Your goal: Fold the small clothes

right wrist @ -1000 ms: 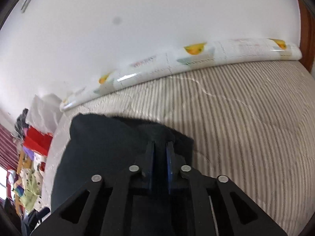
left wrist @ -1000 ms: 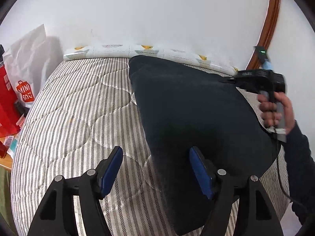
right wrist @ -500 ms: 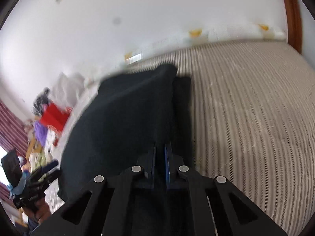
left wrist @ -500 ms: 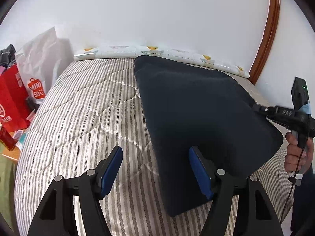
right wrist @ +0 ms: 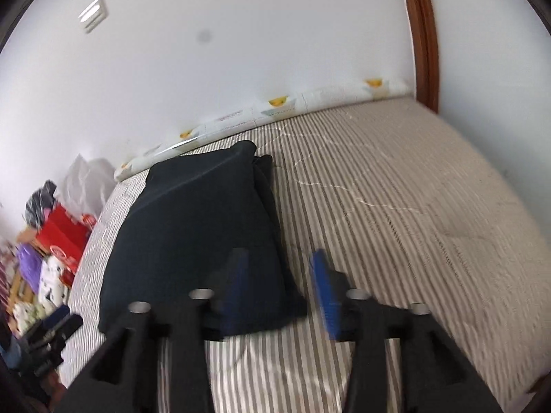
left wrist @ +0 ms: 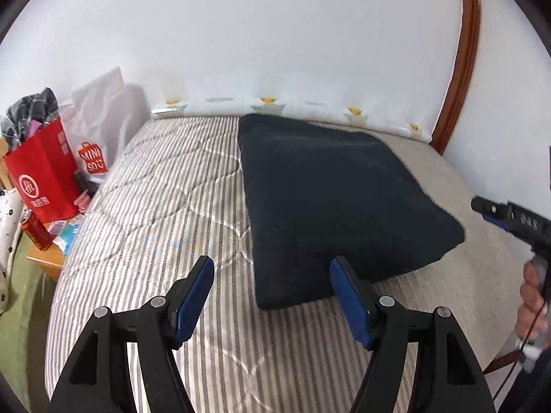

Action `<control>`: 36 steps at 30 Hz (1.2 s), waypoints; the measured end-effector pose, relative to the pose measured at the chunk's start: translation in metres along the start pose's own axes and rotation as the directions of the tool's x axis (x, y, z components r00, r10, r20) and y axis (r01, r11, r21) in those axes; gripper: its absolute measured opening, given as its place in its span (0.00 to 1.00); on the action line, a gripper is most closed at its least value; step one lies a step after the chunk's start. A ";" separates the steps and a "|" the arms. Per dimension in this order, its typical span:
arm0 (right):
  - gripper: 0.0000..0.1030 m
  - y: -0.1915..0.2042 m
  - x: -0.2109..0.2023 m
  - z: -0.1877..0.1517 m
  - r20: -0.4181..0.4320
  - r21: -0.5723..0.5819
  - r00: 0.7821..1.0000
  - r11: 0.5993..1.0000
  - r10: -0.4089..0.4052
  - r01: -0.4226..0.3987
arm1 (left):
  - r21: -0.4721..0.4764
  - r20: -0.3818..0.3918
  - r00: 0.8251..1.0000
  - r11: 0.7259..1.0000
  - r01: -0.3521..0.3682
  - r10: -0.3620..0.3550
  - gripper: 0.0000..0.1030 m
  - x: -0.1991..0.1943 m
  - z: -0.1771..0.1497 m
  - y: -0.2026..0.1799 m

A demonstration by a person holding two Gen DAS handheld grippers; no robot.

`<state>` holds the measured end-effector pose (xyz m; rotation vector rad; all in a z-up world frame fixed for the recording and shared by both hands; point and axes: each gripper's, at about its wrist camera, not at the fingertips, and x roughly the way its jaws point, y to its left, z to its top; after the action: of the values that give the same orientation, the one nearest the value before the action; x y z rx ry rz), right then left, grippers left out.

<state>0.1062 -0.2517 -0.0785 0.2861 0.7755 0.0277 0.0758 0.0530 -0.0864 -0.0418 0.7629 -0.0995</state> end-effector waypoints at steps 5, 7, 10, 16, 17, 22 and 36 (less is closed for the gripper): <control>0.61 0.012 -0.050 -0.016 0.023 -0.022 0.999 1.000 -0.022 0.023 | 0.027 0.041 0.999 0.999 -0.026 0.025 0.81 -0.036 -0.003 -0.016; 0.64 0.017 -0.066 -0.022 0.027 -0.046 0.999 0.998 -0.046 0.047 | 0.032 0.060 0.998 0.999 -0.024 0.022 0.85 -0.050 -0.006 -0.021; 0.67 0.023 -0.089 -0.032 0.048 -0.103 0.993 0.989 -0.107 0.111 | 0.038 0.085 0.996 0.999 -0.021 0.018 0.88 -0.069 -0.010 -0.028; 0.90 0.026 -0.124 -0.055 0.064 -0.106 0.987 0.982 -0.148 0.155 | 0.032 0.118 0.992 0.998 -0.050 0.046 0.92 -0.095 -0.017 -0.036; 0.93 0.025 -0.131 -0.060 0.076 -0.109 0.986 0.982 -0.149 0.157 | 0.030 0.124 0.991 0.998 -0.053 0.048 0.92 -0.098 -0.019 -0.037; 0.98 0.030 -0.149 -0.075 0.103 -0.137 0.979 0.972 -0.178 0.192 | 0.007 0.131 0.990 0.999 -0.044 0.042 0.92 -0.108 -0.026 -0.042; 0.98 0.038 -0.173 -0.087 0.142 -0.180 0.967 0.955 -0.211 0.235 | 0.016 0.152 0.987 0.998 -0.055 0.052 0.92 -0.123 -0.038 -0.049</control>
<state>-0.0754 -0.2159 -0.0083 0.0116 0.6741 -0.1263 -0.0425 0.0169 -0.0255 -0.0096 0.6103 -0.0523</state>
